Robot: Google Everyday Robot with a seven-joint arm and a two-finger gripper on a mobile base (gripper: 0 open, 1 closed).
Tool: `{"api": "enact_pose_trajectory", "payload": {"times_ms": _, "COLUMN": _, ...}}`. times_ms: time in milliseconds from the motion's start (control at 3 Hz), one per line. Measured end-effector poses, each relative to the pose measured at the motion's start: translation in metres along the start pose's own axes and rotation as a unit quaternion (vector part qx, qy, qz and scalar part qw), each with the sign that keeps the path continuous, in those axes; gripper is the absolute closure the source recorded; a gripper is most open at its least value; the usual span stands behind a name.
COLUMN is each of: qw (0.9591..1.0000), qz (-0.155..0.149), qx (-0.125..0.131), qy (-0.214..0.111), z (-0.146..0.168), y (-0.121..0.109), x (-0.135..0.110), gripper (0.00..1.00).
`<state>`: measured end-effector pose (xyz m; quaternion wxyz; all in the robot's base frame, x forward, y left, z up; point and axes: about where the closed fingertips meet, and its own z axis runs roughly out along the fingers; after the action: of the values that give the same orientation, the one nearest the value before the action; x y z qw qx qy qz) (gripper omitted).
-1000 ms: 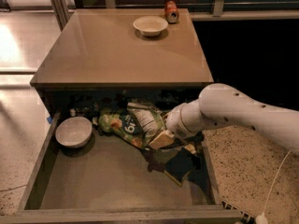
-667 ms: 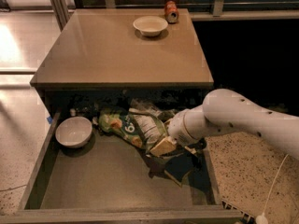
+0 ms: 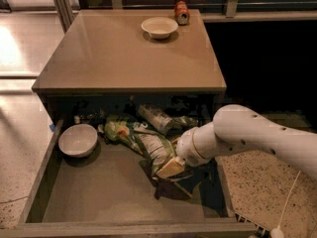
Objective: Place green jalapeno chip bag into top drawer
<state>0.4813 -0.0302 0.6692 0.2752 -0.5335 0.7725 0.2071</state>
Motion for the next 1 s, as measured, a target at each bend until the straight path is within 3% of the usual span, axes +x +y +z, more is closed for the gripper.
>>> {"api": "enact_pose_trajectory", "payload": {"times_ms": 333, "qw": 0.9998, "qz": 0.003, "qx": -0.017, "qy": 0.004, "z": 0.008, "y": 0.013, "x": 0.005, "gripper": 1.00}}
{"api": "enact_pose_trajectory", "payload": {"times_ms": 667, "qw": 0.9987, "qz": -0.007, "qx": -0.049, "qy": 0.006, "z": 0.025, "y": 0.033, "x": 0.001, "gripper": 1.00}}
{"api": "enact_pose_trajectory", "payload": {"times_ms": 1000, "qw": 0.9987, "qz": -0.007, "qx": -0.049, "qy": 0.006, "z": 0.025, "y": 0.033, "x": 0.001, "gripper": 1.00}}
